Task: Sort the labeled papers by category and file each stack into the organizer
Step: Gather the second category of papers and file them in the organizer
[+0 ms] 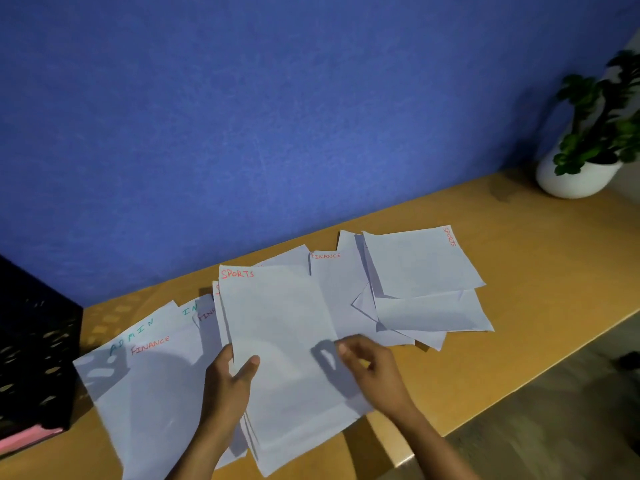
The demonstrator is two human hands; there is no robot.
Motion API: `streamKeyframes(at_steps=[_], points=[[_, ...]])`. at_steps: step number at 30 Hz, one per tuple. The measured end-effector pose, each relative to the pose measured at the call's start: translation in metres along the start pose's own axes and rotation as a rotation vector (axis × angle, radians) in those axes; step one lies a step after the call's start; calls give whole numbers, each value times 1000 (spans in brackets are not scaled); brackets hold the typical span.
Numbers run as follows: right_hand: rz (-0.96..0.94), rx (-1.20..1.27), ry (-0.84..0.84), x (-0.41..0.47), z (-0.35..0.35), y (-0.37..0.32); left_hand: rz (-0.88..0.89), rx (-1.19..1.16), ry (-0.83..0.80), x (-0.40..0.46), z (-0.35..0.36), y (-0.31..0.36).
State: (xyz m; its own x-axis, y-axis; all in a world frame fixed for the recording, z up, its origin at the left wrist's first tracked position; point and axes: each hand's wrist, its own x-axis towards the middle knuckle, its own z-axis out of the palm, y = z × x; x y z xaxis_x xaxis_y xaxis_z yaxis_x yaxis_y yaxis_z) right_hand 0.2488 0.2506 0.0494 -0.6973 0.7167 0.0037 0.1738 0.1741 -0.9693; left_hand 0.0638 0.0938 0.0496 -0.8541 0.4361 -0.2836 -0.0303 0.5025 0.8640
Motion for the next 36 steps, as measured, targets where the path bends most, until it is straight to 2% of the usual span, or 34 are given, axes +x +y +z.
streamKeyframes(at_steps=[5,9,13,18,20,23,26,28,30,32,34,36], points=[[200,-18,280,39,-50,40,64,-26,6,2,0,6],[492,302,446,75,-72,64,99,-24,-27,11,4,12],[632,547,495,107,-77,73,120,-39,-21,23,8,17],[698,933,472,132,-67,79,160,3,15,26,10,15],[743,927,526,138,-62,86,215,34,26,24,8,13],[695,825,675,137,-64,86,149,-27,-73,18,6,11],[578,848,769,129,-70,77,209,98,-1,19,6,3],[522,879,737,120,-69,64,209,173,13,21,6,1],[503,926,637,108,-61,51,137,149,-17,25,10,0],[483,1006,491,88,-49,38,90,102,-65,31,15,-2],[470,1101,276,63,-33,30,35,-7,-111,36,19,-4],[512,1108,117,40,-22,27,-14,-104,-139,37,23,-2]])
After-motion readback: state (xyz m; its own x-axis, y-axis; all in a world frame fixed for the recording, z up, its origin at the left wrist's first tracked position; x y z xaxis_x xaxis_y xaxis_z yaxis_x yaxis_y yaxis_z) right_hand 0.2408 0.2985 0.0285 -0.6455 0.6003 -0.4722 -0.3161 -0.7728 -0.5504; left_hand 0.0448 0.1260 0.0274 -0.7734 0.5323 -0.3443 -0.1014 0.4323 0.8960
